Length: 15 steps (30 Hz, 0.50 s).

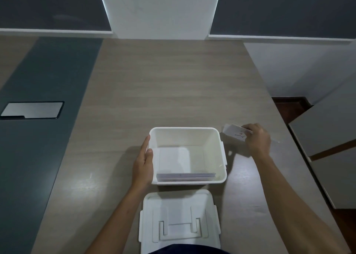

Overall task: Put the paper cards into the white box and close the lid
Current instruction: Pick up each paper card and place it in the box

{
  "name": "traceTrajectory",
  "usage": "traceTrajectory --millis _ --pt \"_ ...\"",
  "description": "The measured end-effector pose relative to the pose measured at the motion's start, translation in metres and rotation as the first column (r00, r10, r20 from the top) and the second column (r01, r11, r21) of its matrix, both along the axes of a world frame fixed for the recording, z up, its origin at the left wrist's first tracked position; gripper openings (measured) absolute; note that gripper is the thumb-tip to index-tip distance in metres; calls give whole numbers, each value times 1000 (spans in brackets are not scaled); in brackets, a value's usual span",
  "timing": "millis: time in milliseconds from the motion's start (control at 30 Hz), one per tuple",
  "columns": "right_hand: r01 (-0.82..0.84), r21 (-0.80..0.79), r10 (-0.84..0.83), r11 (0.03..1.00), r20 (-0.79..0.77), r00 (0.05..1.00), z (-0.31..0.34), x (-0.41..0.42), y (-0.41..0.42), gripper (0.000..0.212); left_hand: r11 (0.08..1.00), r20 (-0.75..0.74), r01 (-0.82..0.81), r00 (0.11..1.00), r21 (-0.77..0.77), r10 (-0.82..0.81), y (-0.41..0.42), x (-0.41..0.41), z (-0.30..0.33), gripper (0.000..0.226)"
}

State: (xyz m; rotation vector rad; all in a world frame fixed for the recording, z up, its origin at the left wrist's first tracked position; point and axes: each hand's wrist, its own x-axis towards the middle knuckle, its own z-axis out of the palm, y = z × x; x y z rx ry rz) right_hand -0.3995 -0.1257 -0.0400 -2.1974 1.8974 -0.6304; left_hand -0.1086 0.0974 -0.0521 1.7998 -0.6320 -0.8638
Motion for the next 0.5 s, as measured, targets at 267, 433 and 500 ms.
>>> traceTrajectory --millis 267,433,500 --pt "-56 -285 146 957 306 941 50 57 25 19 1000 6 -2 1000 -2 2 1 1 2 47" --pt "-189 -469 374 863 340 863 99 96 59 22 1000 34 -9 999 -18 10 0 -1 3 46" --pt "-297 -474 473 829 312 824 109 105 75 24 1000 38 -14 999 -18 15 0 -1 2 45"
